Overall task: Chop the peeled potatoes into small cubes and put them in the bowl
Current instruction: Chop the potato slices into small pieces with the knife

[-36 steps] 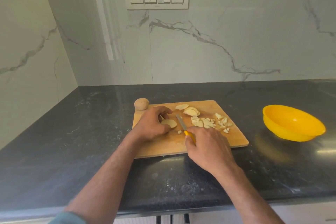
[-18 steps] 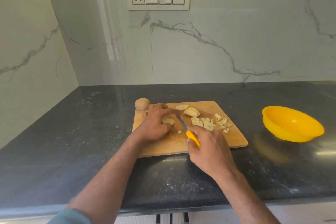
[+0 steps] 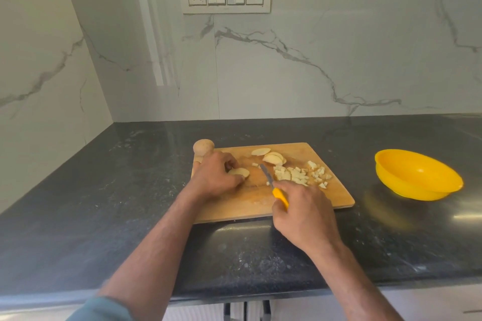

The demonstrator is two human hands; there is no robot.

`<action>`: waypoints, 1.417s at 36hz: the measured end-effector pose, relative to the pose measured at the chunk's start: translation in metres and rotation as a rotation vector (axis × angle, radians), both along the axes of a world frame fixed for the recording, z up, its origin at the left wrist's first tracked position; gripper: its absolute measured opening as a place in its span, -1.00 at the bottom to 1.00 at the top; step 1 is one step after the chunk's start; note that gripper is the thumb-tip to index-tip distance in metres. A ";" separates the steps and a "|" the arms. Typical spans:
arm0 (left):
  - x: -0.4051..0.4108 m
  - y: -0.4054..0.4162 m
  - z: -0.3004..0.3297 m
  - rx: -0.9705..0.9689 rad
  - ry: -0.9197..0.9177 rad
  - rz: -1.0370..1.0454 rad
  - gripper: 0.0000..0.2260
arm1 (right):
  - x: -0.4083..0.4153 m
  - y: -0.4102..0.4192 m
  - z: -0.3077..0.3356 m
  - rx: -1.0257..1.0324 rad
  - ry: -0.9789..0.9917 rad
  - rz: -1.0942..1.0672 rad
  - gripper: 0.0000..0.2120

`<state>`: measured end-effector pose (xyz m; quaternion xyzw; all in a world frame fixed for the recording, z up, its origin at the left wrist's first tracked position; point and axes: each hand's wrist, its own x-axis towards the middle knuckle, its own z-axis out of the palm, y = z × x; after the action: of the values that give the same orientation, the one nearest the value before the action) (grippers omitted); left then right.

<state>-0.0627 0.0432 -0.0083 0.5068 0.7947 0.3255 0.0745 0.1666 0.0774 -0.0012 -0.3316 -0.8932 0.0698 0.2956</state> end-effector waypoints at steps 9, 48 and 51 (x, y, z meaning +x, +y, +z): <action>0.000 0.000 0.000 -0.003 -0.047 -0.029 -0.66 | -0.024 0.007 0.008 0.034 -0.043 0.031 -0.61; -0.003 -0.003 -0.001 0.117 -0.052 -0.212 -0.66 | -0.018 -0.003 -0.005 0.001 -0.034 0.125 -0.54; -0.003 -0.004 0.000 0.133 -0.044 -0.220 -0.62 | -0.018 -0.003 -0.005 0.007 -0.036 0.126 -0.57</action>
<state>-0.0654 0.0393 -0.0084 0.5874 0.7092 0.3785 0.0933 0.1482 0.0740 -0.0057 -0.2749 -0.9178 0.0790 0.2755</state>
